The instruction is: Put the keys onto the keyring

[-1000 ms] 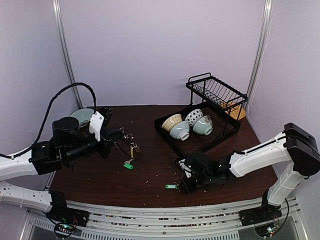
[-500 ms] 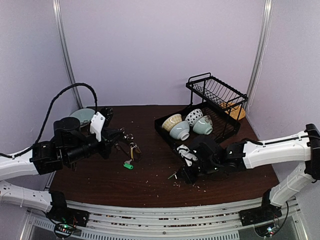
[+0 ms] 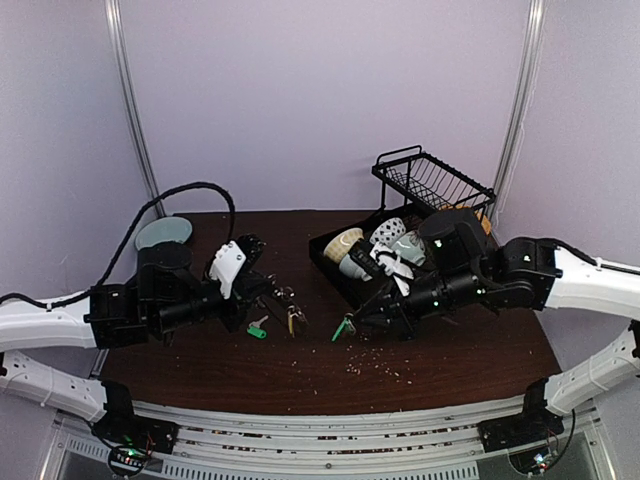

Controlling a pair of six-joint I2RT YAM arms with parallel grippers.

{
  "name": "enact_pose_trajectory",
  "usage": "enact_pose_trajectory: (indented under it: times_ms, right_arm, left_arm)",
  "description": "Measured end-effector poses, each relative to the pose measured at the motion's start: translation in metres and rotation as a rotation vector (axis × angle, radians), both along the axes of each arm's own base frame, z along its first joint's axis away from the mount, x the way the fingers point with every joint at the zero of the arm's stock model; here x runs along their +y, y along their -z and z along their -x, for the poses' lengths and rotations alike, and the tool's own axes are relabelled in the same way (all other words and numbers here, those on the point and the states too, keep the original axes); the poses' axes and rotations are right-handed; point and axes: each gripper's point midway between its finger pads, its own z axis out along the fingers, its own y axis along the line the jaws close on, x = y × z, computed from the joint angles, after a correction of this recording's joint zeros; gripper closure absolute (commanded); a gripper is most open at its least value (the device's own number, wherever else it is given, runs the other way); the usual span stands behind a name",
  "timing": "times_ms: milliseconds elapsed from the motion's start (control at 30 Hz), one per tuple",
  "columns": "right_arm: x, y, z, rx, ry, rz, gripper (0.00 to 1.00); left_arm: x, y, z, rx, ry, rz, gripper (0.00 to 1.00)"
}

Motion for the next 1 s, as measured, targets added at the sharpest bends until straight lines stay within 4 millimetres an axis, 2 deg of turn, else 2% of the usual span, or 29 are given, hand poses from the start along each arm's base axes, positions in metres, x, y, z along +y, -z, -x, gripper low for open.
enact_pose_trajectory:
  times_ms: [133,233,567,767,1000]
  right_arm:
    - [0.013,-0.043,0.005,-0.025,-0.075,-0.060,1.00]
    - [0.021,-0.063,0.006,-0.043,-0.112,-0.069,1.00]
    - [0.049,-0.071,0.020,0.040,-0.248,-0.083,1.00]
    - [0.053,-0.100,0.030,0.046,-0.312,-0.157,1.00]
    - [0.047,-0.110,0.027,0.052,-0.318,-0.180,1.00]
  left_arm:
    - [-0.015,-0.008,0.011,-0.051,0.086,-0.014,1.00]
    - [-0.024,-0.014,0.019,-0.103,0.134,-0.038,1.00]
    - [-0.048,-0.038,0.032,-0.251,0.214,-0.081,1.00]
    - [-0.055,-0.047,0.036,-0.301,0.232,-0.055,1.00]
    - [-0.060,-0.055,0.041,-0.322,0.267,-0.002,1.00]
